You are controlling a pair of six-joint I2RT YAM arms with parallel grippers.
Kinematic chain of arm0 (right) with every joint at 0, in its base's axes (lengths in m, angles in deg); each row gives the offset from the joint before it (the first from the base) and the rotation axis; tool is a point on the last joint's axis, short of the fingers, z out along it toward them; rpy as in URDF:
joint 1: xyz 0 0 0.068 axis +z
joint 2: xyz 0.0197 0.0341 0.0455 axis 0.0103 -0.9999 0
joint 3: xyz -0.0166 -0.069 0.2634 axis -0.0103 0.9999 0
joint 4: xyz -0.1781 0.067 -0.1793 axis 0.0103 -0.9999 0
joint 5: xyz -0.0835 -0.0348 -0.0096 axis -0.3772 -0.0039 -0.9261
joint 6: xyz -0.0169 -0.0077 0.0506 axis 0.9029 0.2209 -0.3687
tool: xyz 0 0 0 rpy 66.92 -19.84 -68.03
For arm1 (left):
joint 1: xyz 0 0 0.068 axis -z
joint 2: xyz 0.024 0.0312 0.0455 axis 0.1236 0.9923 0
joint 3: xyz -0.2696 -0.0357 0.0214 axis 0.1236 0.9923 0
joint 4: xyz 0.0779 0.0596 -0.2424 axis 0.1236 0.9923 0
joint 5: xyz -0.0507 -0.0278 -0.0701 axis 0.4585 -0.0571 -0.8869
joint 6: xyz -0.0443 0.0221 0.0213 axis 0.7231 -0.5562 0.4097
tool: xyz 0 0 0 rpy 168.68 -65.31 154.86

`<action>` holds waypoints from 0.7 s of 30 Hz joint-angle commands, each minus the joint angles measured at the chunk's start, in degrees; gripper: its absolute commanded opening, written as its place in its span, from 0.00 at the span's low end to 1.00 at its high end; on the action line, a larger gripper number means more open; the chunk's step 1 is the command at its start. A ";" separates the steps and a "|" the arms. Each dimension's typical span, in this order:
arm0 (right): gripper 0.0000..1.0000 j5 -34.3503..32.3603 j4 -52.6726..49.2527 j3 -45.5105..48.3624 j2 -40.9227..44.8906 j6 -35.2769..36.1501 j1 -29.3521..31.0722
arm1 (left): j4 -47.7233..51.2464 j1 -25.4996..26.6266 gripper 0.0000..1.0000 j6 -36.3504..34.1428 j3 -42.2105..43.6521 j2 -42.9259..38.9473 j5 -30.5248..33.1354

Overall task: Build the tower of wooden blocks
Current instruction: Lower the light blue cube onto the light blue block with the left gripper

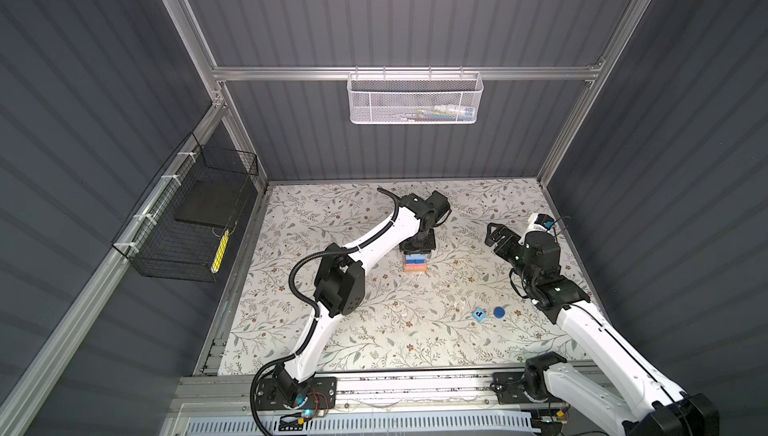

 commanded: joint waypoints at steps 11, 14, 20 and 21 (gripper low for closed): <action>0.99 0.43 0.65 0.74 -0.52 -0.44 -0.44 | 1.62 0.43 0.33 0.27 -1.58 0.99 1.67; 0.99 0.60 0.66 0.76 -0.51 -0.56 -0.44 | 1.53 0.49 0.33 0.36 -1.67 1.08 1.49; 0.99 0.65 0.73 0.76 -0.61 -0.55 -0.53 | 1.27 0.44 0.36 0.44 -1.65 1.07 1.13; 0.99 0.68 0.65 0.70 -0.61 -0.54 -0.53 | 1.20 0.46 0.37 0.42 -1.69 1.08 0.94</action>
